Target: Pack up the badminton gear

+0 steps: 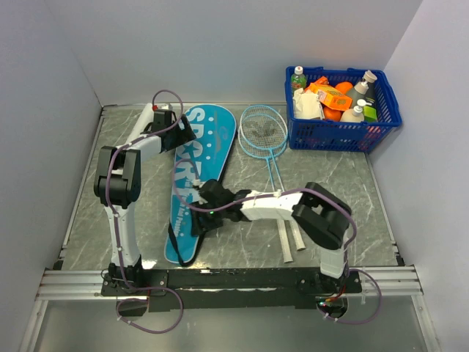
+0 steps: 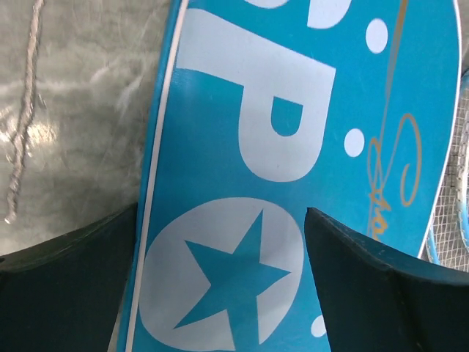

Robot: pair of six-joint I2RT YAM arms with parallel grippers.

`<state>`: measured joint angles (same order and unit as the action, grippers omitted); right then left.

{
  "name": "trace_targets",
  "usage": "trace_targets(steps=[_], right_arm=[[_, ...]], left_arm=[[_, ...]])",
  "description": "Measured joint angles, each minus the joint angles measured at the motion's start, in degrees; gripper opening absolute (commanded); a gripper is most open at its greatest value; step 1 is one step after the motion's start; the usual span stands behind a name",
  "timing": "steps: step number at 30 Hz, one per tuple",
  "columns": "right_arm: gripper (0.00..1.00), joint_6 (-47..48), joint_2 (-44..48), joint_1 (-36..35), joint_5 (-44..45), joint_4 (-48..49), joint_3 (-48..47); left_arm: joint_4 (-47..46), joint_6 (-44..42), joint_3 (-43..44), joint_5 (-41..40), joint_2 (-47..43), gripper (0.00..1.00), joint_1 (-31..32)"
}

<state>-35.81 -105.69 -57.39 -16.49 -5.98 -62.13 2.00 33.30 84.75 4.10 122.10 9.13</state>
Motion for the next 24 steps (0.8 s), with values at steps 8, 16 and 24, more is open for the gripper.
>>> trace_targets(steps=[8, 16, 24], right_arm=[[0.63, -1.38, -4.90, -2.08, 2.34, 1.27, -7.65], [0.67, 4.22, 5.73, 1.42, 10.86, -5.62, -7.58], [0.68, 8.33, 20.81, 5.95, 17.53, -10.80, -2.14]], left_arm=[[2.54, -2.95, 2.71, 5.79, -0.70, 0.96, -3.30], [12.50, -6.69, 1.64, 1.84, -16.06, 0.96, -2.03], [13.44, -7.65, -17.35, -7.87, -47.04, 0.96, 18.05]])
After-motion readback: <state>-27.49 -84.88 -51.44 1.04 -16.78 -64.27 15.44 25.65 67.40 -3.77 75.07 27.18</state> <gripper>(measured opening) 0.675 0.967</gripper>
